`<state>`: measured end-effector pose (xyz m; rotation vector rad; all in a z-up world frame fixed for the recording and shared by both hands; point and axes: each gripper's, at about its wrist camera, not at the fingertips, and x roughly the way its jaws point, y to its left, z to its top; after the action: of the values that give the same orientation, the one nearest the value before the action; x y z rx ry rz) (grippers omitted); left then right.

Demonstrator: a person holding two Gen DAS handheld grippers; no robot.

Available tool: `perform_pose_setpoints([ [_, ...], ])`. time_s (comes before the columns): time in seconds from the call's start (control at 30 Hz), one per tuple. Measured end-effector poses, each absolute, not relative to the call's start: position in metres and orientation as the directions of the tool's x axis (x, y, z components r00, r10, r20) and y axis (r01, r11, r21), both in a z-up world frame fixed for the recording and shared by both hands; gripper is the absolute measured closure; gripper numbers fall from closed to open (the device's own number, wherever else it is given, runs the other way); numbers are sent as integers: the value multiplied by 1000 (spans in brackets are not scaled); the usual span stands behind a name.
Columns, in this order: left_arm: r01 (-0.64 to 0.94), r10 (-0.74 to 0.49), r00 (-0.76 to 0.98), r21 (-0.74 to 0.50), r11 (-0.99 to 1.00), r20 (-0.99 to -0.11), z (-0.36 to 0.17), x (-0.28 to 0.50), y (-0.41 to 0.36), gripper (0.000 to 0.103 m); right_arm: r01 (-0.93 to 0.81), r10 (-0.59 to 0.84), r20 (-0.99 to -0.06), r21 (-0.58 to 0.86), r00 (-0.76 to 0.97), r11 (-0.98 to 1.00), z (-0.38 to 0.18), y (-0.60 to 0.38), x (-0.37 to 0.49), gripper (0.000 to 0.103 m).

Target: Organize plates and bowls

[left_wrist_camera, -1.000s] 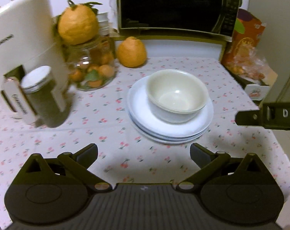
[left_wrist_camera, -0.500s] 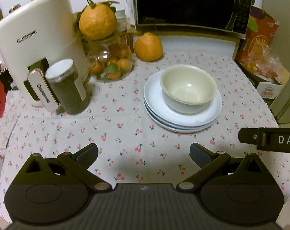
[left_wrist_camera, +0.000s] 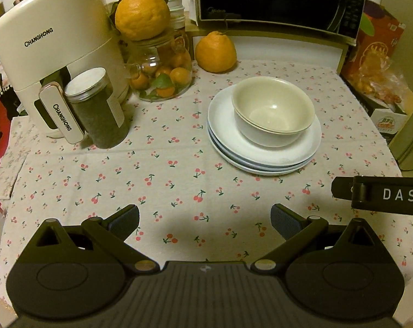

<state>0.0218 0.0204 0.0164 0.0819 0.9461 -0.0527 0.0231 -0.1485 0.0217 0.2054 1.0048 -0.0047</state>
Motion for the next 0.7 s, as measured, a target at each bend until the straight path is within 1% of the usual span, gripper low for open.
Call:
perform_pose_setpoints([
  [0.7, 80, 0, 583, 57, 995, -813, 15, 21, 18, 0, 103, 91, -842, 171, 532, 980, 20, -151, 22, 12],
])
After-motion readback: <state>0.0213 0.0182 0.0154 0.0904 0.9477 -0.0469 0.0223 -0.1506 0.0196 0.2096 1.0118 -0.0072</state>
